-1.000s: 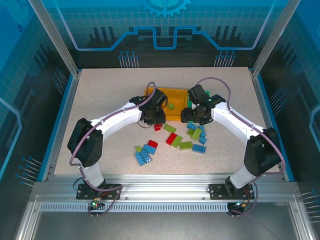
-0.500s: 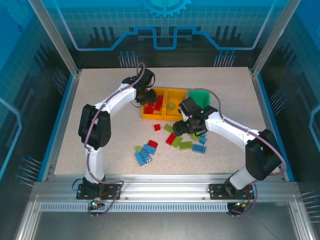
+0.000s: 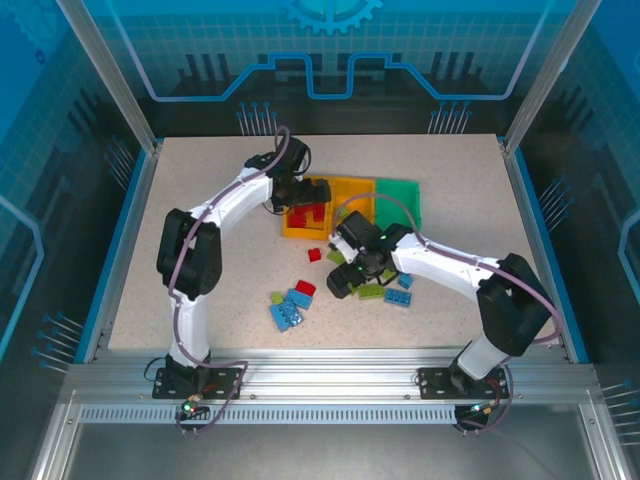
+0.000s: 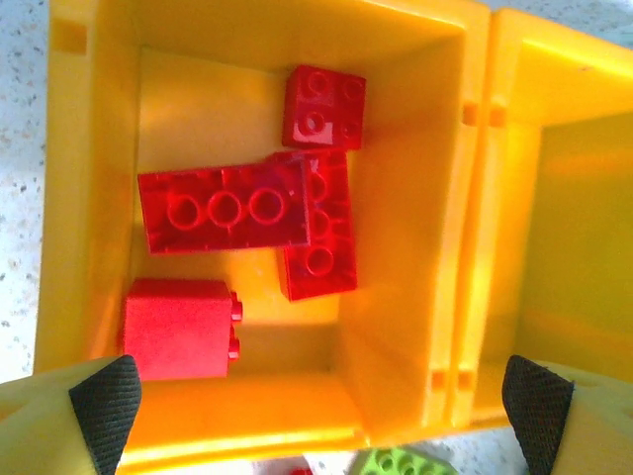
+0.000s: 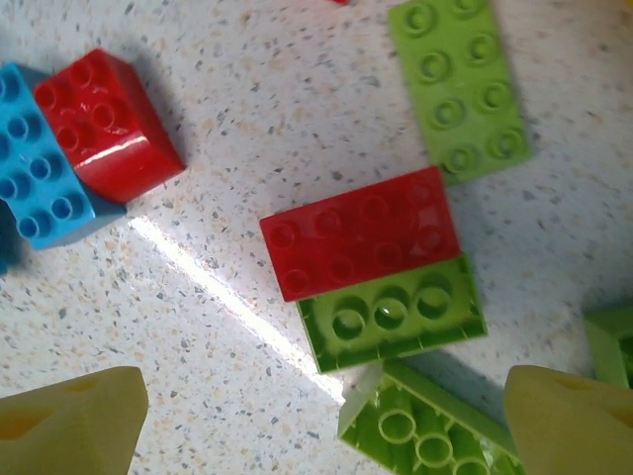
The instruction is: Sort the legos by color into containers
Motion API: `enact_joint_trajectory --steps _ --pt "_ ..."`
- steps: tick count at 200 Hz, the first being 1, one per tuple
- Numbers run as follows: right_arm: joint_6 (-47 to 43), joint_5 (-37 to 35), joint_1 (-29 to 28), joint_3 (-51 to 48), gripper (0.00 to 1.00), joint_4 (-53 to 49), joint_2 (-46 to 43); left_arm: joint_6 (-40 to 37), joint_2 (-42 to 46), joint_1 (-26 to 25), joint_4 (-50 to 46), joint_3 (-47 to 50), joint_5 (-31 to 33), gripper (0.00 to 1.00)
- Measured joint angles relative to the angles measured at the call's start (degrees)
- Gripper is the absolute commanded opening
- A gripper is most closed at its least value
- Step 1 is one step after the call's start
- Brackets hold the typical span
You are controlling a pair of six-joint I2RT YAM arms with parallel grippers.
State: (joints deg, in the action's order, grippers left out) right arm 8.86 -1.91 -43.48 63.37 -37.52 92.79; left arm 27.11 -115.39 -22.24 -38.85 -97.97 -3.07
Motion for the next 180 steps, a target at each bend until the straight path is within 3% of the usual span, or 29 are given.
enact_joint_trajectory --steps 76,180 --pt "-11.08 -1.29 -0.35 6.62 0.94 -1.88 10.82 3.67 17.81 0.24 5.07 18.29 -1.77 0.99" --pt "-13.46 -3.26 -0.35 9.16 0.84 -2.54 16.46 5.84 27.36 1.64 6.36 31.61 -0.76 0.99"
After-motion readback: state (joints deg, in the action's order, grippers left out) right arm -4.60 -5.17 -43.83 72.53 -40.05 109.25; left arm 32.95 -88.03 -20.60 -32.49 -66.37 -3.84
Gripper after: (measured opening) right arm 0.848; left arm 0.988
